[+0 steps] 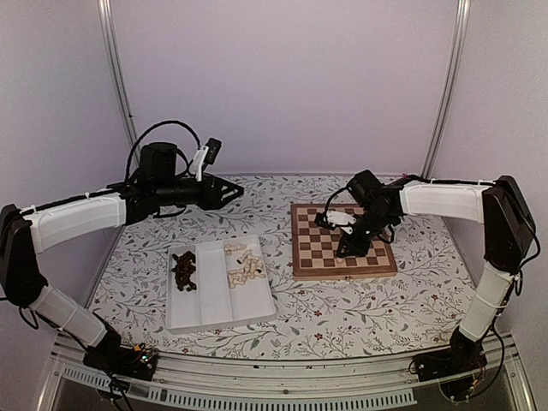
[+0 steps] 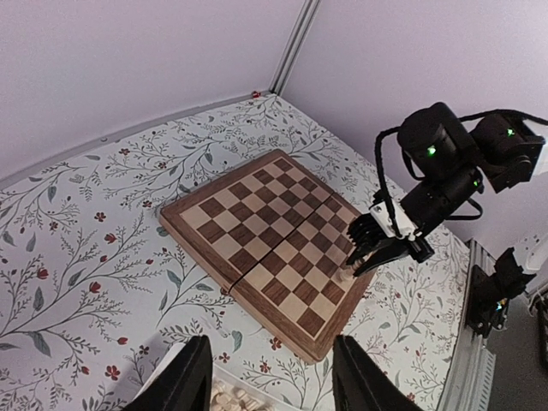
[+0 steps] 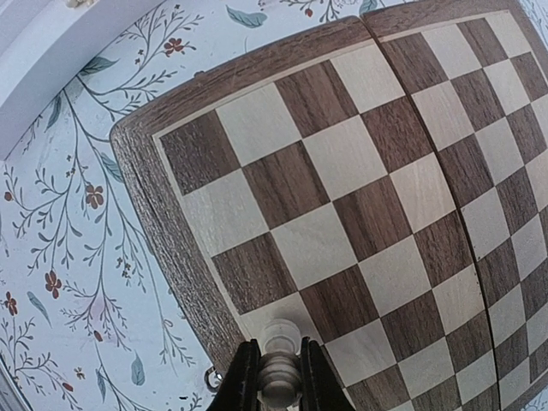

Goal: Set up the chess pieces on the board
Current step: Place the chess piece on the chessboard.

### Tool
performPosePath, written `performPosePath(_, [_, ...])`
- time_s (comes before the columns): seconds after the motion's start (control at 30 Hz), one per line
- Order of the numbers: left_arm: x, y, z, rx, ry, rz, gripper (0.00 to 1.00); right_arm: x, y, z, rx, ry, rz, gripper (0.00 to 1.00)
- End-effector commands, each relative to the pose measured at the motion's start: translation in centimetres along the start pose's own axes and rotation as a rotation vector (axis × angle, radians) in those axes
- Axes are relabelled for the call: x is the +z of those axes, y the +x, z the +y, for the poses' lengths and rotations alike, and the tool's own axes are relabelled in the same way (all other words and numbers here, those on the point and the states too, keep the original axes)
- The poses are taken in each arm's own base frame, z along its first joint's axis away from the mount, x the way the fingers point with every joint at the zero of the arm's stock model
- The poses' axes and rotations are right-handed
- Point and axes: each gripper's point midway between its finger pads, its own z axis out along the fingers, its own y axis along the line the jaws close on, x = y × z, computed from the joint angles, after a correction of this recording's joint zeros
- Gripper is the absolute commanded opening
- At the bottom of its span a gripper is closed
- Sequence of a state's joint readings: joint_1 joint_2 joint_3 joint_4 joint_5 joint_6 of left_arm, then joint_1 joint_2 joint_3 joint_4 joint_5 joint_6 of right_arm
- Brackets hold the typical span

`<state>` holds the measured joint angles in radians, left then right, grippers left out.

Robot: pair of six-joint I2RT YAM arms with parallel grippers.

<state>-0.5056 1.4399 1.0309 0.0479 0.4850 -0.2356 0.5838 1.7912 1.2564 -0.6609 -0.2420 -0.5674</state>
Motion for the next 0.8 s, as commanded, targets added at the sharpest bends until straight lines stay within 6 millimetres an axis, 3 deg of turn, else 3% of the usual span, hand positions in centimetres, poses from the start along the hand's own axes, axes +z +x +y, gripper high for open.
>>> performPosePath(0.0, [-0.4, -0.4, 0.0, 0.017, -0.003, -0.017, 0.49, 0.5, -0.8, -0.2, 0.000, -0.002, -0.023, 0.07])
performPosePath(0.37, [-0.3, -0.2, 0.1, 0.015, -0.003, -0.007, 0.49, 1.4, 0.2, -0.3, 0.011, -0.006, 0.018, 0.09])
performPosePath(0.77, [-0.3, -0.2, 0.2, 0.017, -0.006, -0.005, 0.49, 0.5, 0.6, 0.1, 0.011, -0.003, 0.021, 0.11])
